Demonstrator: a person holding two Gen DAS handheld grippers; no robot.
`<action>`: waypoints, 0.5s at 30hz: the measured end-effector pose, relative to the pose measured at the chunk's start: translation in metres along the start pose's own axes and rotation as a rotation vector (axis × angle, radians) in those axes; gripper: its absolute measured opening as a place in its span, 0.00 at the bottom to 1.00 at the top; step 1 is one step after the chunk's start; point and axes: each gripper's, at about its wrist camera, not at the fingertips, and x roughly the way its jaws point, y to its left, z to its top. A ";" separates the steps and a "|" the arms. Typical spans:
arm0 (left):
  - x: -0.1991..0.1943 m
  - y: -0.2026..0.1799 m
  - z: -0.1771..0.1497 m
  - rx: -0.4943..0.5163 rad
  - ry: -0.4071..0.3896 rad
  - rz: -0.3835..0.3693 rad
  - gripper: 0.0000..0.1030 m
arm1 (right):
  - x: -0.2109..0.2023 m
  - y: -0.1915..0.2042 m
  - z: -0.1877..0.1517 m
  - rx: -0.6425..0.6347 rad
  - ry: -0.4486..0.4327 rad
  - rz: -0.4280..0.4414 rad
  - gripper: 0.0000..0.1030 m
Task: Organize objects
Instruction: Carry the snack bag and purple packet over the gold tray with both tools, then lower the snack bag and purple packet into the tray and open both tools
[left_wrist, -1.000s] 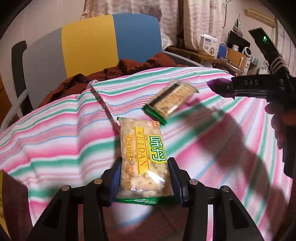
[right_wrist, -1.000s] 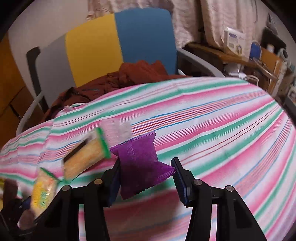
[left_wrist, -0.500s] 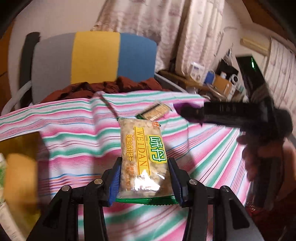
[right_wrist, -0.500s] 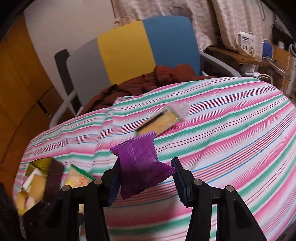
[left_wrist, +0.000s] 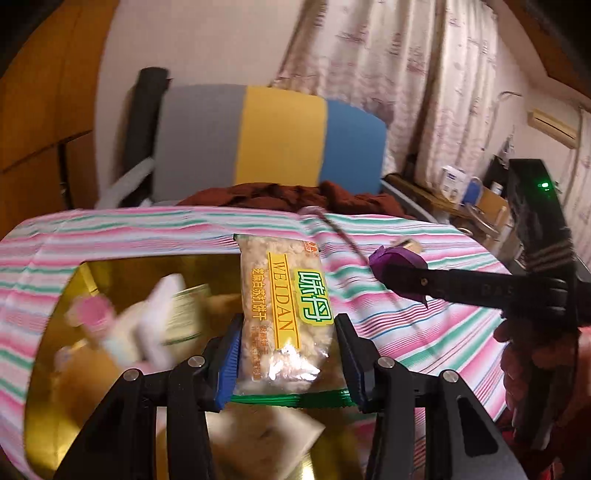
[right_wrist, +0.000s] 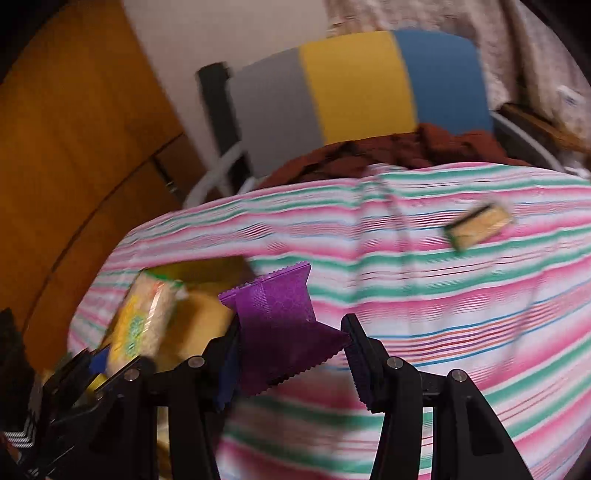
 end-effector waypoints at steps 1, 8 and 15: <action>-0.003 0.009 -0.004 -0.013 0.005 0.007 0.46 | 0.005 0.016 -0.003 -0.024 0.011 0.014 0.50; -0.015 0.044 -0.032 -0.070 0.043 0.034 0.46 | 0.039 0.081 -0.013 -0.109 0.063 0.060 0.50; -0.018 0.051 -0.051 -0.050 0.088 0.034 0.46 | 0.070 0.107 -0.006 -0.138 0.088 0.035 0.51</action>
